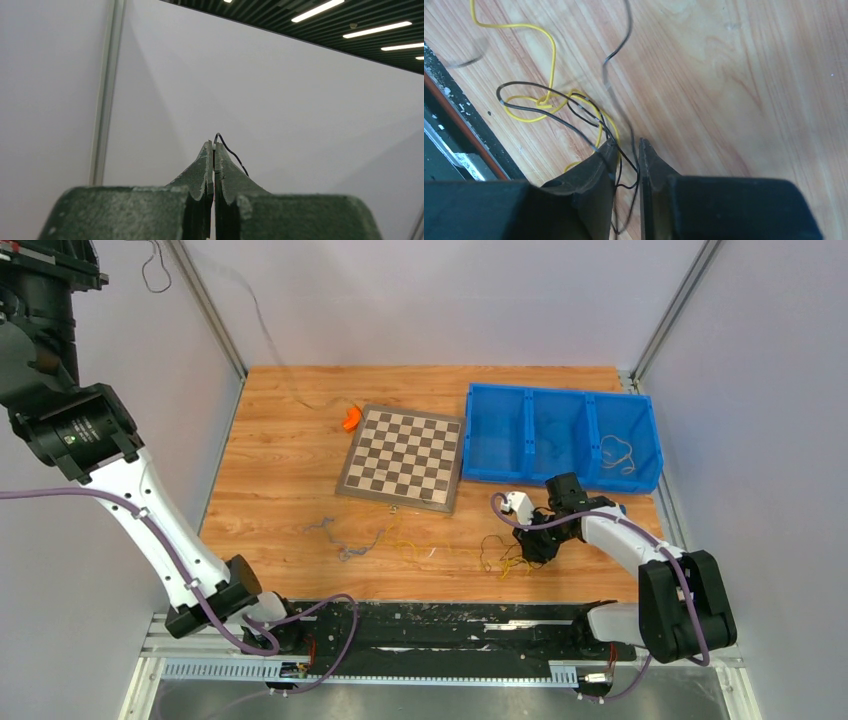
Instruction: Untangle the cables
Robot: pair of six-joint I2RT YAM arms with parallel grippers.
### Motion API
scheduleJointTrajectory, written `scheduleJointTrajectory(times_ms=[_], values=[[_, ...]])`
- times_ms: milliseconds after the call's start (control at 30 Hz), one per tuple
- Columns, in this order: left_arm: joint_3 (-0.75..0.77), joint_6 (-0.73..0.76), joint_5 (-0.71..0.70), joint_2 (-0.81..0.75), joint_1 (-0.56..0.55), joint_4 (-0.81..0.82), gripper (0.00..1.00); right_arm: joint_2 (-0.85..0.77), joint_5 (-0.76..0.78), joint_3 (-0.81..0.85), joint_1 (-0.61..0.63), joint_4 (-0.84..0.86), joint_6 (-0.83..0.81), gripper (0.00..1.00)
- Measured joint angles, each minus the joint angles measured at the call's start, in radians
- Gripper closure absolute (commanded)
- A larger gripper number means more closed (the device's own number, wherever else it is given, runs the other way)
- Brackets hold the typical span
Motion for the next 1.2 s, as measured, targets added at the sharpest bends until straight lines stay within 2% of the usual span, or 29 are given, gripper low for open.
scheduleJointTrajectory(times_ms=[100,167,233,300,400,533,833,1000,1200], values=[[0.0,0.012,-0.027,0.001,0.007,-0.006,1.0,0.0,0.003,0.0,-0.004,-0.007,-0.003,0.78],[0.001,0.017,-0.044,0.005,0.021,-0.006,1.0,0.0,0.008,0.0,-0.008,-0.013,-0.009,0.74],[0.006,0.016,-0.054,0.012,0.036,-0.004,1.0,0.0,0.011,0.0,-0.01,-0.019,-0.014,0.63],[0.0,-0.006,-0.032,0.017,0.044,0.011,1.0,-0.001,0.008,0.002,-0.014,-0.032,-0.016,0.47],[-0.091,-0.093,0.057,0.003,0.044,0.12,1.0,-0.002,-0.02,0.043,-0.014,-0.096,-0.011,0.27],[-0.206,-0.174,0.195,-0.009,0.024,0.227,1.0,-0.018,-0.097,0.194,-0.014,-0.173,0.025,0.15],[-0.307,-0.261,0.415,-0.072,-0.024,0.357,1.0,-0.042,-0.291,0.569,-0.005,-0.218,0.177,0.0],[-0.381,-0.269,0.525,-0.146,-0.183,0.406,1.0,-0.036,-0.351,0.725,0.064,-0.138,0.342,0.0],[-0.468,-0.181,0.557,-0.195,-0.421,0.343,1.0,0.003,-0.371,0.869,0.228,0.061,0.512,0.0]])
